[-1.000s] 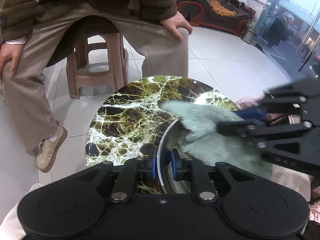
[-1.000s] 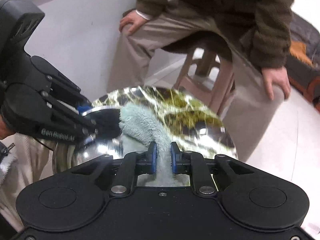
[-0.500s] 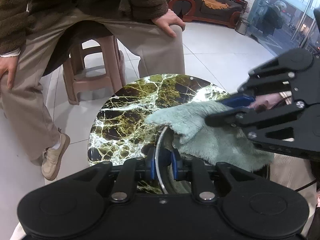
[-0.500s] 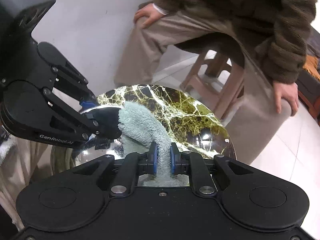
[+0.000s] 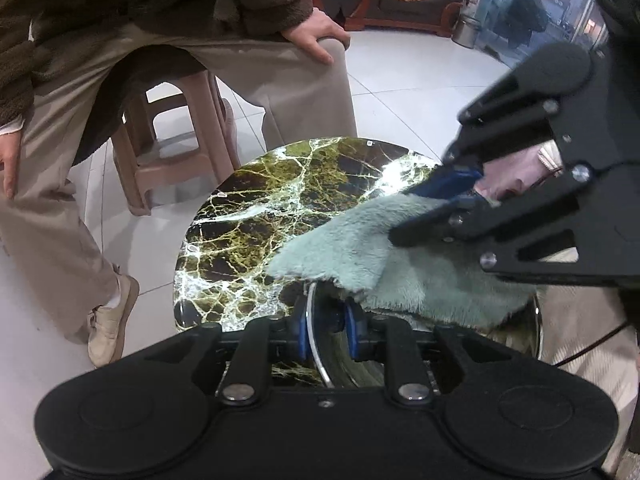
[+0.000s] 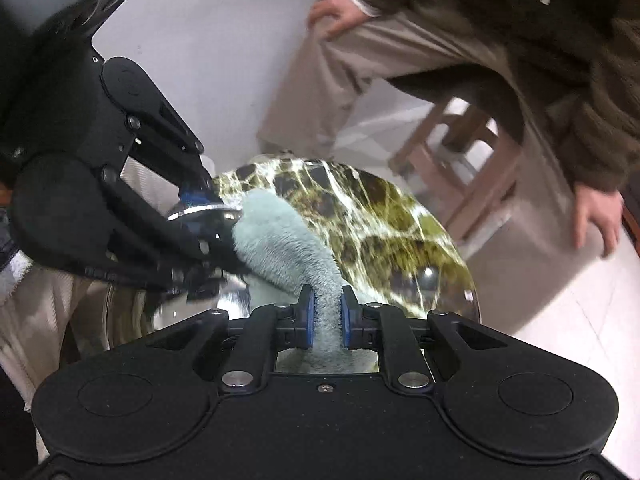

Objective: Clean bowl
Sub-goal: 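Hold the bowl rim with the left gripper while the right gripper lowers the towel inside and wipes, then hold the bowl rim with the left gripper while the right gripper rubs the towel along the inner wall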

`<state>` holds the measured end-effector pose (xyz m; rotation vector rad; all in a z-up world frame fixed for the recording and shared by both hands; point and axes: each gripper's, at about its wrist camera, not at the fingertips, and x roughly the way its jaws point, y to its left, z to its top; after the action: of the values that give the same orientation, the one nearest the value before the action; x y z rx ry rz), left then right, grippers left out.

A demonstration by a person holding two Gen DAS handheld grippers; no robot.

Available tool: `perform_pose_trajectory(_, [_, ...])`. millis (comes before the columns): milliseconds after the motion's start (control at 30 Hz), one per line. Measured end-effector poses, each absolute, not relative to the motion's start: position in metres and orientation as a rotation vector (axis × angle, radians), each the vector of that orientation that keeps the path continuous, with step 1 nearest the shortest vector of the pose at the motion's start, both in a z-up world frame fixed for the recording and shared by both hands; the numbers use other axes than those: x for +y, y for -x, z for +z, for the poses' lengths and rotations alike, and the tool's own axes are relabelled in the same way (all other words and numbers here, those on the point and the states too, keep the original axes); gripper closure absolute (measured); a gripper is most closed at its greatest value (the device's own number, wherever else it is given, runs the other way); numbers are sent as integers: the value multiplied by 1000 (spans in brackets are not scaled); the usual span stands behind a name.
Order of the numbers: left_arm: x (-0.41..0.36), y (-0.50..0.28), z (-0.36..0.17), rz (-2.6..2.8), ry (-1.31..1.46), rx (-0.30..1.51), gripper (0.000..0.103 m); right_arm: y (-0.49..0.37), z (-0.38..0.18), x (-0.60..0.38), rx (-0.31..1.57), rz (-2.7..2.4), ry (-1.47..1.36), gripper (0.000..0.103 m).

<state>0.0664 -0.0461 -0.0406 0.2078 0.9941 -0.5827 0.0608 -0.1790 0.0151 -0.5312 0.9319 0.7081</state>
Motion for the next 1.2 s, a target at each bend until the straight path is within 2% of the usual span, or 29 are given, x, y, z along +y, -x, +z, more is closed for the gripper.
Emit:
perform_pose_trajectory(200, [-46, -67, -41, -597, -210, 992, 85, -55, 12, -198, 1017, 719, 484, 90])
perform_pose_trajectory(500, [-47, -66, -43, -603, -226, 1009, 83, -71, 13, -173, 964, 756, 553, 88])
perform_pose_trajectory(633, [-44, -62, -44, -584, -196, 997, 83, -67, 10, -203, 1035, 669, 351, 89])
perform_pose_trajectory(733, [-42, -59, -45, -566, -167, 985, 83, -52, 7, -235, 1081, 600, 81, 88])
perform_pose_trajectory(867, [-37, -55, -48, -523, -95, 974, 82, -28, -2, -256, 1057, 522, -153, 84])
perform_pose_trajectory(967, [-38, -55, -44, -479, -69, 968, 83, -22, -4, -258, 1025, 488, -192, 84])
perform_pose_trajectory(1200, [-48, -69, -29, -447, -61, 928, 86, -28, 0, -247, 1002, 506, -65, 87])
